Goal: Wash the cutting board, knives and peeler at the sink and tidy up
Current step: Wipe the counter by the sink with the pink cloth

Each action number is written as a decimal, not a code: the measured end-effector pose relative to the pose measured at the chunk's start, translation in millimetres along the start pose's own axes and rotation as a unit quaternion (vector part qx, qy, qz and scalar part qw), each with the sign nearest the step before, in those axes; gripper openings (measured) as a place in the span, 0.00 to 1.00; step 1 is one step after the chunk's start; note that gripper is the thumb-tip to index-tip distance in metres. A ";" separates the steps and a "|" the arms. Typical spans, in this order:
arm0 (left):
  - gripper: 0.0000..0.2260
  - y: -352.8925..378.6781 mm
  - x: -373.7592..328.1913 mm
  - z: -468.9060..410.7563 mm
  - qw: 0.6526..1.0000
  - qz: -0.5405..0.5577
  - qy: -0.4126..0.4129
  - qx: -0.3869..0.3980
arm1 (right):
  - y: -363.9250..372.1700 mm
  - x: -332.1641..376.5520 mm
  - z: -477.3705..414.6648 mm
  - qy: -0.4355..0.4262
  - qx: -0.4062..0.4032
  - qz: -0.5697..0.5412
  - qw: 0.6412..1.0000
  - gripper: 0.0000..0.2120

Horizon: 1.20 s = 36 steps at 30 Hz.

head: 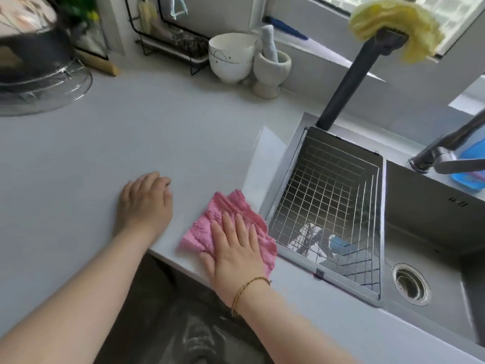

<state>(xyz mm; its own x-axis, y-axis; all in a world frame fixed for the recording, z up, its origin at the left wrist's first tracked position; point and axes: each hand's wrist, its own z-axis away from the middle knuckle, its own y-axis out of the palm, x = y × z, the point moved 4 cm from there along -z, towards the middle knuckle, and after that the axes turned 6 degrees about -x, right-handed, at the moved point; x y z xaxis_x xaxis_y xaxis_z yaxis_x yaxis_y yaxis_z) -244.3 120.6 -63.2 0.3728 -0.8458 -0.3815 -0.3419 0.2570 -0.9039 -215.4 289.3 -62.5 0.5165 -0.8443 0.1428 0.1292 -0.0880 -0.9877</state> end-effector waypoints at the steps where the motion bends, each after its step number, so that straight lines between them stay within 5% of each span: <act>1: 0.26 1.7 0.6 -0.7 1.000 -0.001 -0.001 0.000 | -1.5 -1.5 -19.1 -0.003 0.030 -0.019 0.999 0.31; 9: 0.24 6.0 4.9 -2.7 1.000 0.002 -0.005 -0.005 | -23.8 -70.3 -142.7 0.241 0.036 -0.021 0.970 0.30; 15: 0.26 12.1 7.2 -6.0 1.000 -0.008 -0.008 0.000 | -6.0 -2.1 -116.9 -0.044 0.039 -0.010 0.998 0.29; 17: 0.24 12.9 8.2 -7.2 1.000 -0.018 0.000 -0.001 | -10.8 -21.0 -140.4 -0.068 0.030 -0.001 0.997 0.29; 24: 0.29 9.2 6.1 -6.8 0.999 -0.032 0.001 -0.033 | -37.9 -126.7 -210.6 0.238 -0.008 -0.024 0.971 0.27; 26: 0.29 7.6 5.3 -6.1 0.999 -0.036 -0.003 -0.040 | -34.2 -102.8 -208.2 0.199 -0.006 -0.021 0.980 0.27; 31: 0.22 7.7 6.0 -8.9 0.999 -0.047 -0.010 -0.018 | -15.8 -7.6 -176.8 -0.094 0.025 -0.027 0.995 0.26; 36: 0.31 6.6 6.3 -7.4 0.999 -0.030 -0.022 -0.034 | -18.7 -32.1 -189.9 -0.111 0.024 -0.034 0.993 0.26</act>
<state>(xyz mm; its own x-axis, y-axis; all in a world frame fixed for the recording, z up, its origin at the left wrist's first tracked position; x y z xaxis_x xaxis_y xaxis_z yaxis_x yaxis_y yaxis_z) -250.7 113.5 -70.1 0.4319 -0.8371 -0.3357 -0.3740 0.1725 -0.9113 -395.2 217.7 -60.8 0.6781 -0.6995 0.2258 0.2087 -0.1113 -0.9716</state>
